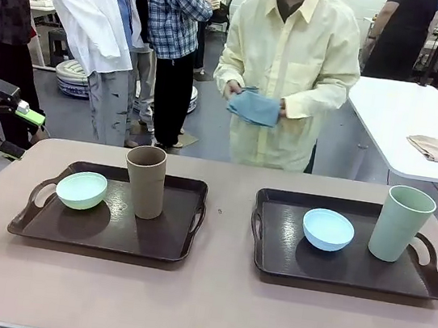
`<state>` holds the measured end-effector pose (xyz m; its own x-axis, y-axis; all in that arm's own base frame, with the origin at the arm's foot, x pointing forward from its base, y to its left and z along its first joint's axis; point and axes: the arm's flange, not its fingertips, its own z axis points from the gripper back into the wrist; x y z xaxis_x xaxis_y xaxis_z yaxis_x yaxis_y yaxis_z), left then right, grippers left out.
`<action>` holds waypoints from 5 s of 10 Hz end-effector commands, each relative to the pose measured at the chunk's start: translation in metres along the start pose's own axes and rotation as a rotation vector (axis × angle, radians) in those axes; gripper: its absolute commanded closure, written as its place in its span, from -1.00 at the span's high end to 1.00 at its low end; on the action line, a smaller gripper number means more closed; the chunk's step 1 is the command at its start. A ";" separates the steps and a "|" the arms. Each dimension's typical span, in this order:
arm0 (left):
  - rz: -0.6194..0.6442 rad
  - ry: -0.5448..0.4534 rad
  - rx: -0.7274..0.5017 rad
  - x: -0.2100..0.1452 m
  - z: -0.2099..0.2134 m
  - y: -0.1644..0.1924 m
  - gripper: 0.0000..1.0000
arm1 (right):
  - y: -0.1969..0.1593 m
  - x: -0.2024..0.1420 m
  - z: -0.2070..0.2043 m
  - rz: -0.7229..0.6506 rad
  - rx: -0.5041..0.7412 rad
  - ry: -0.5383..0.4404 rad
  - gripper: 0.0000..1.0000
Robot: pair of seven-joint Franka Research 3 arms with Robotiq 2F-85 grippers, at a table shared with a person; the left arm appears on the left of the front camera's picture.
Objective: Set up a tray with a mat and arrange the tableware.
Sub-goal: Pick up the Picnic Bowl and Reusable plastic cup from the Handle tray in front of the human's position and hold them in the air.
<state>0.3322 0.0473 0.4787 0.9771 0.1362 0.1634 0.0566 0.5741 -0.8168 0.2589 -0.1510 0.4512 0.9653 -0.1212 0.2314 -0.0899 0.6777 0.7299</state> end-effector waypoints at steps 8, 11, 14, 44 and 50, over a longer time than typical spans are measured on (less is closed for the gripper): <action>0.006 -0.002 -0.018 0.000 0.001 0.001 1.00 | -0.001 0.001 -0.001 0.011 0.018 -0.004 1.00; 0.006 -0.002 -0.018 0.000 0.001 0.001 1.00 | -0.001 0.001 -0.001 0.011 0.018 -0.004 1.00; 0.006 -0.002 -0.018 0.000 0.001 0.001 1.00 | -0.001 0.001 -0.001 0.011 0.018 -0.004 1.00; -0.027 -0.009 0.634 0.038 0.007 -0.110 1.00 | 0.150 0.131 -0.142 0.506 0.031 -0.025 1.00; 0.134 0.117 0.887 0.044 0.016 -0.127 1.00 | 0.262 0.120 -0.284 0.930 0.048 0.087 1.00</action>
<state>0.3611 -0.0050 0.5893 0.9867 0.1610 0.0225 -0.1575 0.9810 -0.1136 0.4163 0.2060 0.4948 0.5791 0.4519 0.6785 -0.8008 0.4712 0.3696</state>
